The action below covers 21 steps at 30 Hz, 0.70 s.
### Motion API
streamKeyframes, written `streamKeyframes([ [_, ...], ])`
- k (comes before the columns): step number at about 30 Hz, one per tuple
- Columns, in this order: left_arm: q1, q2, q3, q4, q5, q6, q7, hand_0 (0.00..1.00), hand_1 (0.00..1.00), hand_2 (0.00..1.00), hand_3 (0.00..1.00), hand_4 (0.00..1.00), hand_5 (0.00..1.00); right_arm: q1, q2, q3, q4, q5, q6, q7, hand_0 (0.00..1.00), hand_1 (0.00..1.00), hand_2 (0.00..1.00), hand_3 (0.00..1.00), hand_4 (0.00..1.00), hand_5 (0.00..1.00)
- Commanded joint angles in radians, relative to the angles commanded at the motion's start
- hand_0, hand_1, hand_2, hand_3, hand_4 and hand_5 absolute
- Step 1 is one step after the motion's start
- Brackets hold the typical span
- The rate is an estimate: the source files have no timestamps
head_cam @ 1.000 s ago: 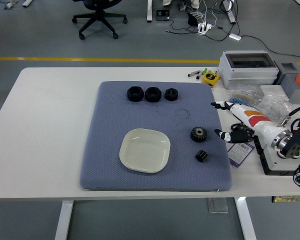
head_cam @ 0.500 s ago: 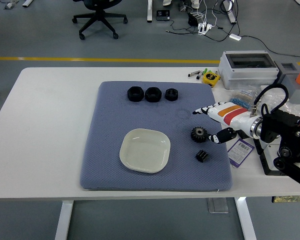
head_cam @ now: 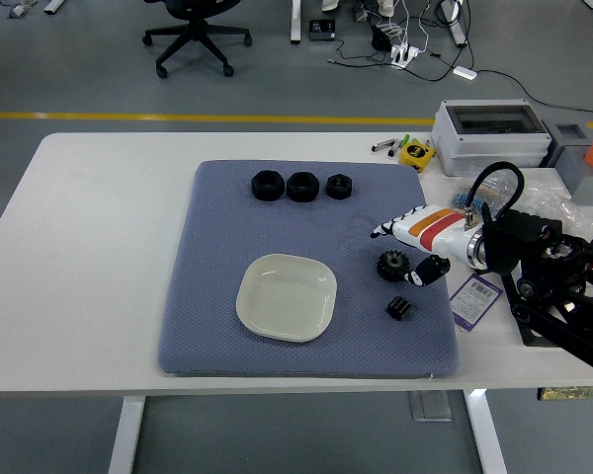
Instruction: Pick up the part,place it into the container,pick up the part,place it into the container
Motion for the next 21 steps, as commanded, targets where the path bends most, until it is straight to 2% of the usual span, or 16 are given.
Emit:
streamKeyframes([
  [10,-0.004,-0.002,-0.003,-0.002,0.01,-0.002,0.004,0.58,0.587,0.612,0.696,0.706,0.686,0.018,0.053,-0.031,-0.113,0.005,-0.028,0.016,0.87,0.814,0.854,0.911,0.69,0.219],
  [14,-0.005,-0.002,-0.006,-0.002,0.014,-0.002,0.005,0.58,0.587,0.612,0.699,0.708,0.688,0.019,0.054,-0.038,-0.123,-0.006,-0.029,0.026,0.868,0.813,0.855,0.919,0.686,0.215],
  [21,-0.006,-0.002,0.0,-0.002,0.006,-0.002,0.003,0.58,0.585,0.611,0.7,0.708,0.688,0.015,0.038,-0.029,-0.11,-0.021,-0.003,0.034,0.869,0.812,0.855,0.92,0.685,0.218],
])
